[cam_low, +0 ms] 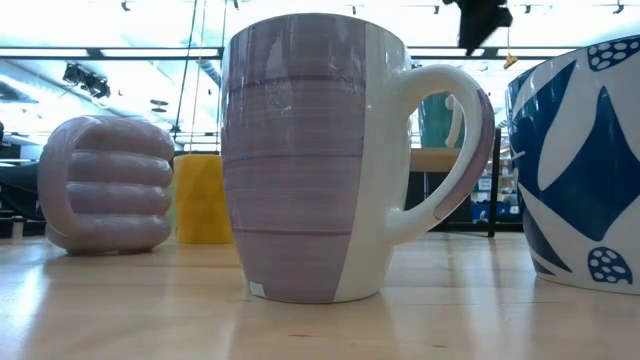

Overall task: Place coffee mugs
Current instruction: Put the blue and white mug on the shelf

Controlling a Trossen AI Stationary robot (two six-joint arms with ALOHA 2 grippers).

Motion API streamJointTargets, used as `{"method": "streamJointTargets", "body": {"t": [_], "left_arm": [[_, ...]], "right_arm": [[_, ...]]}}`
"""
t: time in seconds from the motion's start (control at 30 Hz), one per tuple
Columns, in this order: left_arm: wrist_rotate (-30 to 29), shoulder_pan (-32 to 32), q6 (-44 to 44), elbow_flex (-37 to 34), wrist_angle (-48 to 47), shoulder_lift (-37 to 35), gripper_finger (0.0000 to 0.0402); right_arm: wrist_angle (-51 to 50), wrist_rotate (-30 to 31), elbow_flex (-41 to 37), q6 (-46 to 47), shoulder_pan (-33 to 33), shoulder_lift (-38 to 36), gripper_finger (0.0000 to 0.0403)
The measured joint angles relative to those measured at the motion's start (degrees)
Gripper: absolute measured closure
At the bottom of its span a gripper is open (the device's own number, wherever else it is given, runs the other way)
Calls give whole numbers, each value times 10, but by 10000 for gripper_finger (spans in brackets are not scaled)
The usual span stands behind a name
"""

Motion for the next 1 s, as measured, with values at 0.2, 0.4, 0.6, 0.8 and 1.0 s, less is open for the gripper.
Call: {"method": "streamJointTargets", "body": {"t": [0.2,0.4,0.6,0.8,1.0], "left_arm": [[-13,0,44,0,34,25,256],[-12,0,43,0,38,45,256],[-11,0,29,0,40,44,256],[-9,0,28,0,40,42,256],[11,0,28,0,40,42,256]], "right_arm": [[34,68,-118,56,17,-50,228],[62,110,-199,126,20,-58,228],[111,170,-255,176,20,-63,228],[178,163,-292,215,25,-73,228],[225,148,-298,242,42,-73,233]]}}
